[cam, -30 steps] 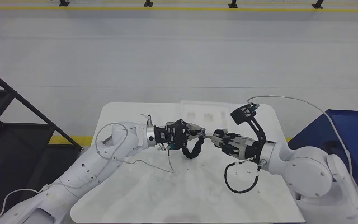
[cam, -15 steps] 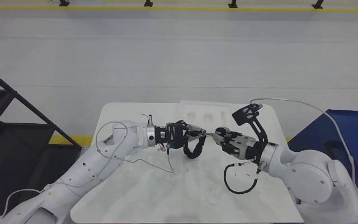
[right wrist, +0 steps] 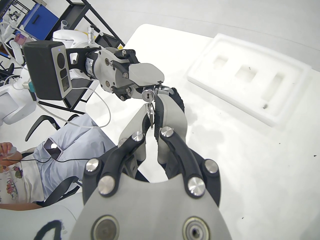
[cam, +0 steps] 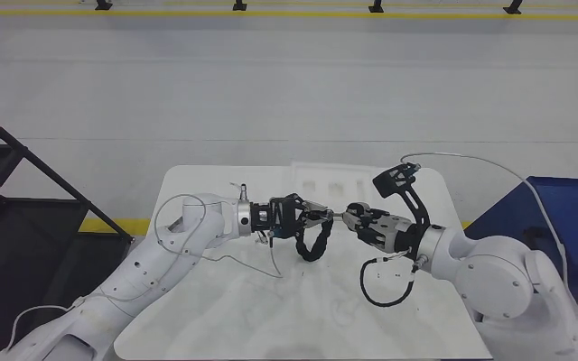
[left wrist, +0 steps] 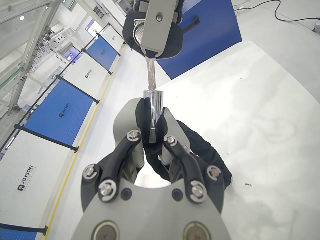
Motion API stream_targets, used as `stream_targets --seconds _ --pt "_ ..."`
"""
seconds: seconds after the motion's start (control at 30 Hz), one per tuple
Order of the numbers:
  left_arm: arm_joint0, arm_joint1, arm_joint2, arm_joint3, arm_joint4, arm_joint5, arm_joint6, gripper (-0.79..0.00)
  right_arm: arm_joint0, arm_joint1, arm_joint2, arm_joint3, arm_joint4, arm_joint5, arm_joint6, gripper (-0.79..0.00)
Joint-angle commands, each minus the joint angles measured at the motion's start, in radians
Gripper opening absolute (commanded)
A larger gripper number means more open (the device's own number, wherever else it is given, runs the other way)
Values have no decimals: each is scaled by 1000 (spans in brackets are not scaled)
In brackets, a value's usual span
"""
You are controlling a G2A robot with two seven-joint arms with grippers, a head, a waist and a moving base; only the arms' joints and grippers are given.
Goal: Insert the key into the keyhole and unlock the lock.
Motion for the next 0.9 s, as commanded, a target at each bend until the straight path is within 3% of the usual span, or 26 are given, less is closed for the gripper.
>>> stream_targets --seconds 0.0,0.87 --pt "1 -2 -2 1 0 -2 -1 -785 1 0 -1 1 0 0 0 -785" --pt "19 -22 -34 10 11 -33 8 -785 2 1 -3 3 15 3 -6 -785"
